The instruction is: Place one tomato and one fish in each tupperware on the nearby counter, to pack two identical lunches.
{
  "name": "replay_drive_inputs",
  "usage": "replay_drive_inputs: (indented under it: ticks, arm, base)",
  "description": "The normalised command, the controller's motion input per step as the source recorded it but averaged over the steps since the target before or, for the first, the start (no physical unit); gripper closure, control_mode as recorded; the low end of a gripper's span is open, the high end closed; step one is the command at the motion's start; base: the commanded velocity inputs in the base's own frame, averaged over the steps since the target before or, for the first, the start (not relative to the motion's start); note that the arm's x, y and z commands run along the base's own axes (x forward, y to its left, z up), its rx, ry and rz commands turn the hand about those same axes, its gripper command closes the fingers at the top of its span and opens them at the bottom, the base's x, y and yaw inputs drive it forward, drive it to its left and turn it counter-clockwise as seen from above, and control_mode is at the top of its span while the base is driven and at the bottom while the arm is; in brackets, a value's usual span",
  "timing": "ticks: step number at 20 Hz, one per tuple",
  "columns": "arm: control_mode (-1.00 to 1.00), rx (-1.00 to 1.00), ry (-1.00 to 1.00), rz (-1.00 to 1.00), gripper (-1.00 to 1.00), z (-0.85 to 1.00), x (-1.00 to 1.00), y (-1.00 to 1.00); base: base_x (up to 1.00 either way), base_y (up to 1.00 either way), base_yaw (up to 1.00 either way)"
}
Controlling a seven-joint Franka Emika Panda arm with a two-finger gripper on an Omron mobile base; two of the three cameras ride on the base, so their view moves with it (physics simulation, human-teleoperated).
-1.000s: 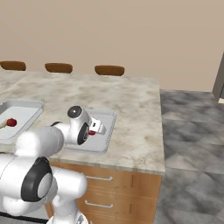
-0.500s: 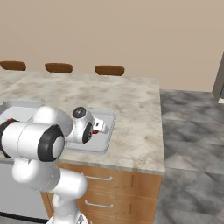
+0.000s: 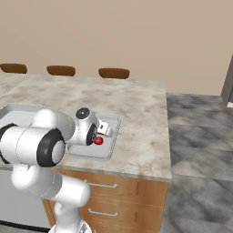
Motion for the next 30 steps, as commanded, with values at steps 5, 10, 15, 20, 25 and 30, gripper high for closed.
replay_drive_inputs:
  ticks: [5, 10, 15, 20, 25, 30]
  arm:
    - [-1.0, 0.0, 0.21, -0.02, -1.0, 1.0, -0.77, -0.19]
    - [-1.0, 0.0, 0.02, 0.0, -1.0, 1.0, -0.94, -0.02]
    - [-1.0, 0.07, -0.05, 0.02, -1.0, 0.99, -1.0, 0.05]
    - [-1.0, 0.04, -0.02, 0.15, -1.0, 0.33, -0.98, 0.33]
    - [-1.0, -0.03, -0.08, 0.03, -1.0, 0.0, -1.0, 0.18]
    - [1.0, -0.01, -0.01, -0.02, -1.0, -0.02, -0.6, -0.09]
  base:
    - [0.0, 0.0, 0.0]
    - [0.0, 0.0, 0.0]
    - [0.0, 0.0, 0.0]
    - [0.0, 0.0, 0.0]
    - [0.0, 0.0, 0.0]
    - [-0.4, -0.15, 0.0]
